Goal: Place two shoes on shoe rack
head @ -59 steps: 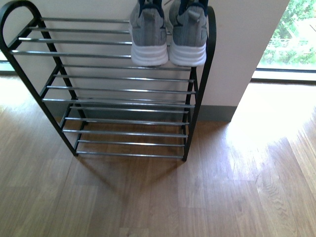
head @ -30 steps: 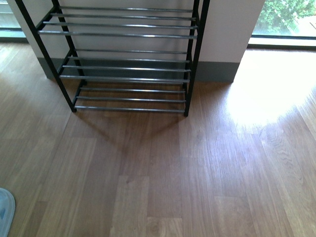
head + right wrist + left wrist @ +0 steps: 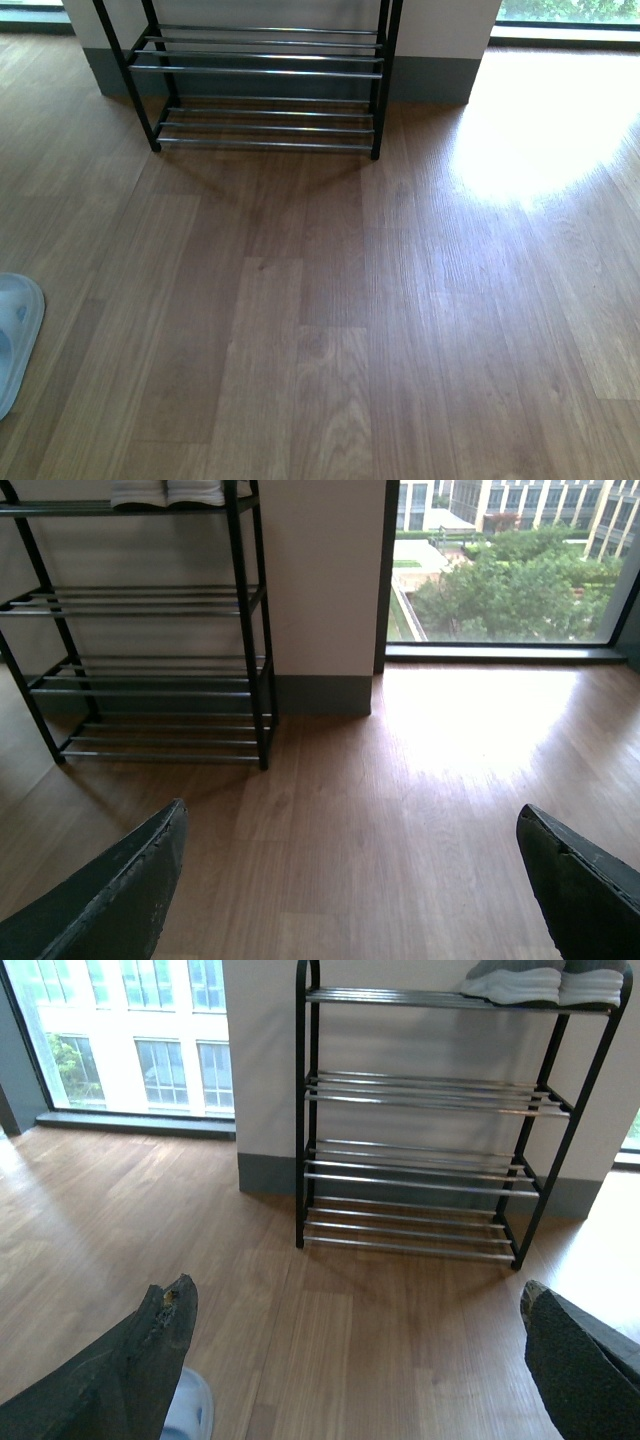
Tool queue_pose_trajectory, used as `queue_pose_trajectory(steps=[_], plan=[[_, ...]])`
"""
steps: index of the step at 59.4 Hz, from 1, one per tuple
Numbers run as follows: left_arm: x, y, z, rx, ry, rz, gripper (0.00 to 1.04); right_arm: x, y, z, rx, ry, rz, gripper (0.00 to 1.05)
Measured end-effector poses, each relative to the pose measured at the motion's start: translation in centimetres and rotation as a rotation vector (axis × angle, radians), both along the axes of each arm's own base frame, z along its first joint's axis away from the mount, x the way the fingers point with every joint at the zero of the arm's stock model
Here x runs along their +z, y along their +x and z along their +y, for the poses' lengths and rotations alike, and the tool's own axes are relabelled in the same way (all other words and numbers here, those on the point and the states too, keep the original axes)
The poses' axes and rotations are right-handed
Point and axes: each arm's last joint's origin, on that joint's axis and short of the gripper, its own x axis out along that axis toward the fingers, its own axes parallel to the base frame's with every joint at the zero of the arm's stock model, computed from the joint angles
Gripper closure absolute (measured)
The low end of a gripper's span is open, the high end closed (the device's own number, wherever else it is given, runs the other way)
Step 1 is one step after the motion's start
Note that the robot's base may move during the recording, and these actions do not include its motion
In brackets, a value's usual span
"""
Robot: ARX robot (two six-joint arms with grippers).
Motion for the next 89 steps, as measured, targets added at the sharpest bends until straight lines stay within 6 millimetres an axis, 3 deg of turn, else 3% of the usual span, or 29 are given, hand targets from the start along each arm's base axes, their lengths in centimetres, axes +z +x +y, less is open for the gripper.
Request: queue_pose_trajectory(steps=[89], plan=[[0.0,0.0,0.01,0.002,0.0,0.0,0.09,-0.01,-0.01,0.0,0.002,0.0,0.0,0.09]])
